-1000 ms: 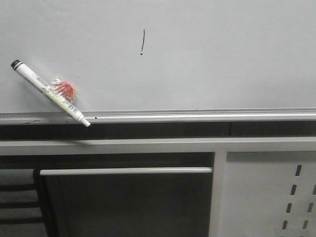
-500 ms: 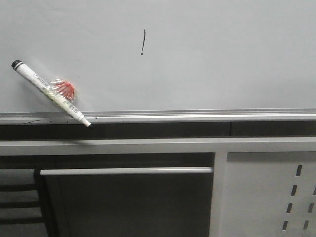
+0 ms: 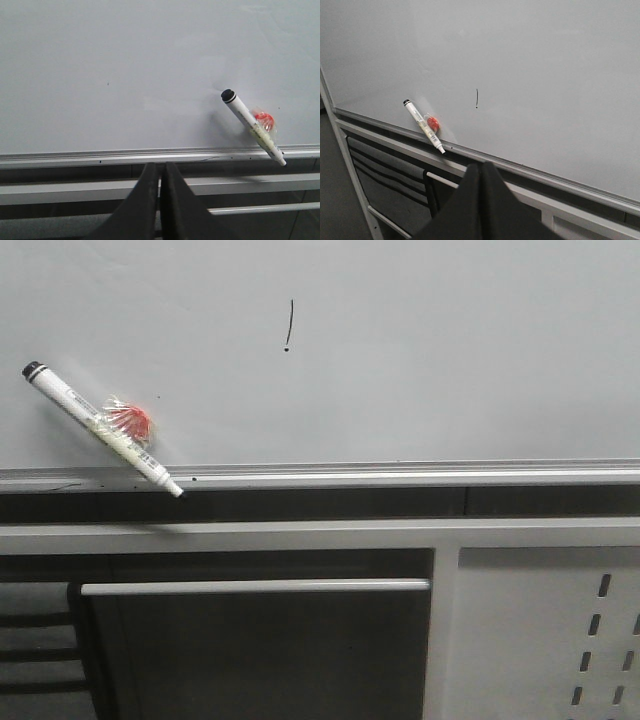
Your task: Write number 1 on whiteboard
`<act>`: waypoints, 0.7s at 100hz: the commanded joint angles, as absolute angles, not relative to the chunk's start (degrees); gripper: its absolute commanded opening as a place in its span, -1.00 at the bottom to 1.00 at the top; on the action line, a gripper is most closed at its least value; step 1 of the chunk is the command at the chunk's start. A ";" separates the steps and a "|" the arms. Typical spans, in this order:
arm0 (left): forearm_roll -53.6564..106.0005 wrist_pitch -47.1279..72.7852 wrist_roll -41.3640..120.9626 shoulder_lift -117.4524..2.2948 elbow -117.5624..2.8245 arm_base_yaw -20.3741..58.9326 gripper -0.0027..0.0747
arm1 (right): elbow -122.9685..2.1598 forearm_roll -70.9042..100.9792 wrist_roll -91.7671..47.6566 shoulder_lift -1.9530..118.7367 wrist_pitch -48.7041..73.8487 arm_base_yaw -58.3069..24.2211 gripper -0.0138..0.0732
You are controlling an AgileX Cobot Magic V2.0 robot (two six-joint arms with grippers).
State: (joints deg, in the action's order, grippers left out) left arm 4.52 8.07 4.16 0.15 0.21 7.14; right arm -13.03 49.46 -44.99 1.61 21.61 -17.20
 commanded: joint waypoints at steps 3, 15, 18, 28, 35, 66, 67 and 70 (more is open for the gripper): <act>4.99 4.00 3.49 1.55 2.54 7.35 -0.98 | -14.53 50.67 -45.10 2.33 18.29 -16.89 -0.83; 4.99 4.00 3.49 1.55 2.54 7.35 -0.98 | -14.11 44.52 -44.34 2.33 15.16 -16.89 -0.83; 4.99 4.00 3.49 1.55 2.54 7.35 -0.98 | -13.71 41.95 -41.73 2.33 13.06 -16.79 -0.83; 4.99 4.00 3.49 1.55 2.54 7.35 -0.98 | -11.42 24.65 -23.49 2.33 5.31 -16.15 -0.83; 4.99 4.00 3.49 1.55 2.54 7.35 -0.98 | -10.05 12.95 -13.96 2.33 3.10 -14.69 -0.83; 4.99 4.00 3.49 1.55 2.54 7.35 -0.98 | -0.44 2.97 -4.52 0.68 -1.22 -5.45 -0.83; 4.99 4.00 3.49 1.55 2.54 7.35 -0.98 | -0.19 2.81 -4.35 0.27 -1.23 -5.45 -0.83; 4.99 4.00 3.49 1.55 2.54 7.35 -0.98 | 1.11 2.69 -3.58 -0.67 -1.66 -5.45 -0.83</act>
State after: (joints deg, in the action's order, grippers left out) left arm 4.52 8.07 4.14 0.15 0.21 7.14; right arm 0.04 5.45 -6.64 0.58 4.98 -6.11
